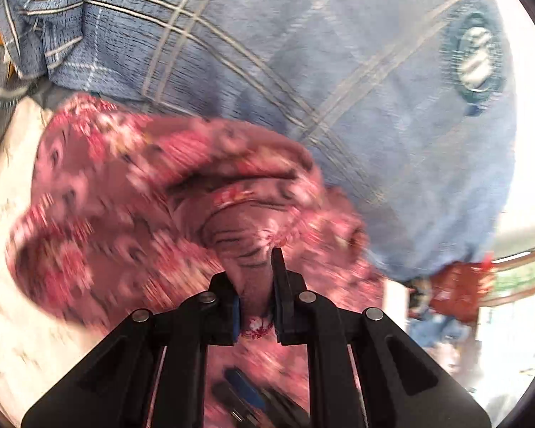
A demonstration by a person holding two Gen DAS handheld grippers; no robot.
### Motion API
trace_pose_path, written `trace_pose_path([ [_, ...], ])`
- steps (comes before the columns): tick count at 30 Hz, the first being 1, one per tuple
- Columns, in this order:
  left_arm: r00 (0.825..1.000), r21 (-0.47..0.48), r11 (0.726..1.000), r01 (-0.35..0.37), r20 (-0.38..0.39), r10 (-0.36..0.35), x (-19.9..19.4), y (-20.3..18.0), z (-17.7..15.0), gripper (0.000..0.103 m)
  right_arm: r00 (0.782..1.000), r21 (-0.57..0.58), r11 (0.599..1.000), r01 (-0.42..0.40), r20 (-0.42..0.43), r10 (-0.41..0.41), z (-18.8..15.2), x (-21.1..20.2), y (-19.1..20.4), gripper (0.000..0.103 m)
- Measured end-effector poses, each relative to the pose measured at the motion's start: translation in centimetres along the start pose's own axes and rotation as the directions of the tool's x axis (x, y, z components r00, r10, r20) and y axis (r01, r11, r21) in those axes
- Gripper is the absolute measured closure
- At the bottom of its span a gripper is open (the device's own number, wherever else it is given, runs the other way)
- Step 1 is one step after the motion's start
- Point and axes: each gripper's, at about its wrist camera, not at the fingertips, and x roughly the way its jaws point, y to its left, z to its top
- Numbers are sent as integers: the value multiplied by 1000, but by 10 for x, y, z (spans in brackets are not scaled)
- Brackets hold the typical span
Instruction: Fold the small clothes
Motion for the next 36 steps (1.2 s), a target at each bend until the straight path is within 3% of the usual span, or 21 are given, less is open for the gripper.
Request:
trace_pose_path([
  [4,997,18,997,78,-27,-78,-8,-27,-25,92,999,24,999,35,17,-36,1,-15,0,82],
  [7,993,56,993,107,-58,-104,6,-52,-43,92,989,38,992,122,83,-125,-1,-51,-12,79],
  [8,991,67,991,118,-77,-113,18,-61,-52,92,982,42,986,159,99,-162,-2,-62,-17,78],
  [11,984,84,989,122,-139,-110,53,-79,-78,91,934,70,945,318,146,-325,-9,-108,-45,74],
  [13,979,88,991,102,-187,-84,76,-85,-93,90,915,116,925,363,145,-377,-18,-129,-64,76],
  [17,952,84,994,76,-303,-48,118,-86,-123,89,940,160,950,269,172,-295,-37,-142,-88,75],
  [20,954,143,981,128,-288,-82,97,-85,-130,89,948,187,957,220,190,-255,-39,-144,-93,75],
  [21,959,169,974,150,-263,-102,81,-80,-127,83,952,196,960,197,194,-235,-39,-144,-96,75],
  [24,968,178,964,197,-194,-161,46,-56,-117,40,958,216,964,154,206,-199,-41,-144,-102,75],
  [25,973,164,967,196,-157,-171,35,-42,-111,37,960,219,965,144,207,-190,-41,-145,-102,75],
  [30,981,4,983,184,-67,-183,28,33,-69,37,974,280,953,119,154,-167,-30,-145,-106,75],
  [33,959,-108,956,271,-56,-278,39,62,-53,37,979,342,939,39,175,-105,-18,-152,-99,70],
  [36,946,-132,939,316,-34,-323,46,70,-48,37,977,324,944,-66,211,-4,2,-147,-76,52],
])
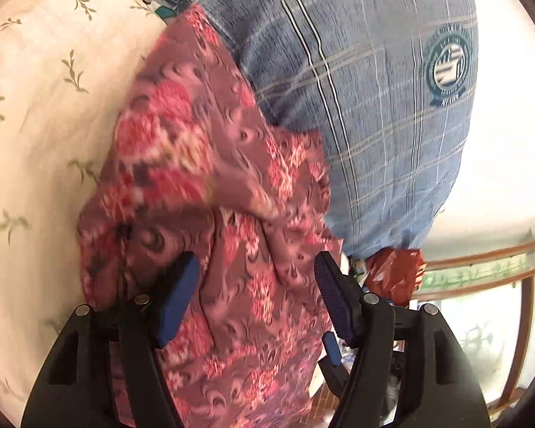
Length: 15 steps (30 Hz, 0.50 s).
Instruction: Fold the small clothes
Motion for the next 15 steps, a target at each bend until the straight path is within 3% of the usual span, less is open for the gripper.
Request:
trace_pose_path([
  [2,1000,-26,1000,17,-18,-17,6,1,6,37,1000,11,1000,-23,-18,23,3,13,11,40],
  [6,999,-63,997,37,20,-36,-3,5,17,37,998,126,992,-17,-59,25,7,51,4,40],
  [8,999,-87,996,34,11,-33,0,9,21,37,998,191,981,24,-53,-14,8,67,-8,40],
  [9,1000,-101,994,30,5,-30,-1,13,26,37,999,223,974,27,-41,-18,9,72,-13,42],
  [11,1000,-120,992,31,7,-31,2,16,30,42,1000,267,964,10,15,-15,15,73,-20,57],
  [12,1000,-127,992,23,17,-21,2,16,31,57,999,278,960,-13,35,4,18,72,-21,63],
  [13,1000,-119,993,15,26,-12,2,16,32,83,999,283,959,-25,43,13,22,71,-24,82],
  [14,1000,-111,994,8,28,-5,1,16,33,96,999,280,960,-25,43,14,26,71,-25,98],
  [15,1000,-115,993,6,27,-3,1,16,33,100,999,258,966,-16,40,6,34,68,-24,98],
])
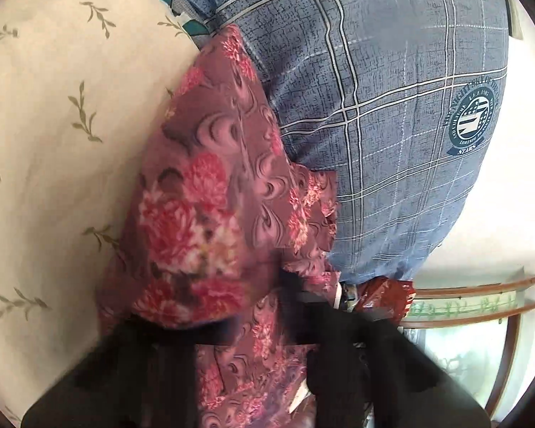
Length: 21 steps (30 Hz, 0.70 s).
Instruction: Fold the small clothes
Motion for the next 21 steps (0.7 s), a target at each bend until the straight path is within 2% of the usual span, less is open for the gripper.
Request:
trace_pose_path([
  [2,1000,-7,1000,6,25,-6,-6,0,-1,100,999,-82,997,-3,37,6,9,-15,13,98],
  [3,999,9,1000,-14,47,13,-11,-5,-3,100,998,-138,990,0,62,8,10,-25,22,99],
  [5,996,32,999,-26,83,23,-22,-14,-7,100,993,-262,964,37,120,-5,12,-52,41,102],
  [9,991,65,997,-39,128,30,-44,-26,-25,100,978,-315,936,155,185,-99,8,-98,40,95],
  [12,986,55,996,-73,155,64,-58,-20,-42,100,993,-253,964,80,105,-55,0,-112,26,92],
  [13,986,40,996,-78,154,71,-61,-15,-48,100,995,-246,967,72,80,-53,0,-108,25,86],
  [16,985,31,995,-99,147,93,-65,3,-60,100,1000,-220,975,29,4,-29,-5,-81,34,55],
  [19,984,9,992,-127,123,125,-56,24,-51,100,994,-131,989,-63,-93,51,-12,-43,41,52],
  [21,987,-33,993,-118,104,120,-51,35,-41,100,990,-74,996,-50,-139,39,-15,-17,45,51],
])
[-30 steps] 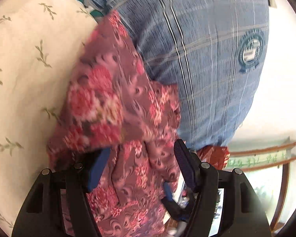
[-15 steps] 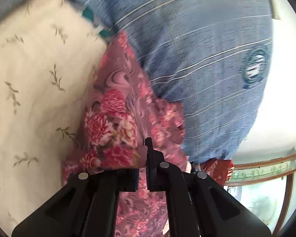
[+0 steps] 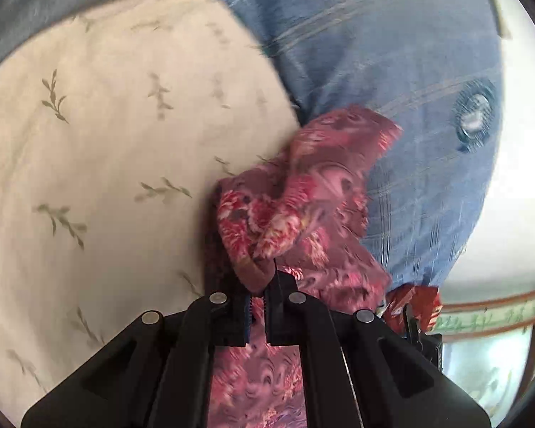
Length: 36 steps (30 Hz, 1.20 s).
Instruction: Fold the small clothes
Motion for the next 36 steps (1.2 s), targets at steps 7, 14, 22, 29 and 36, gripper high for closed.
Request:
trace_pose_path([
  [7,999,2,999,43,-25,-43,-3,2,7,100,995,88,991,104,-16,-103,10,71,2,49],
  [14,999,17,999,27,-19,-27,-2,-3,4,100,999,316,948,37,6,-41,16,78,-28,48],
  [22,998,54,997,58,-33,-56,-1,-14,-2,93,992,152,988,39,115,-57,27,64,-2,97],
  [29,999,92,995,36,-34,-33,0,-23,-9,55,965,-19,974,225,146,-220,12,-5,-34,89],
  [36,1000,106,994,19,-20,-17,9,-24,-10,43,957,212,977,35,275,-94,6,-45,-101,51],
])
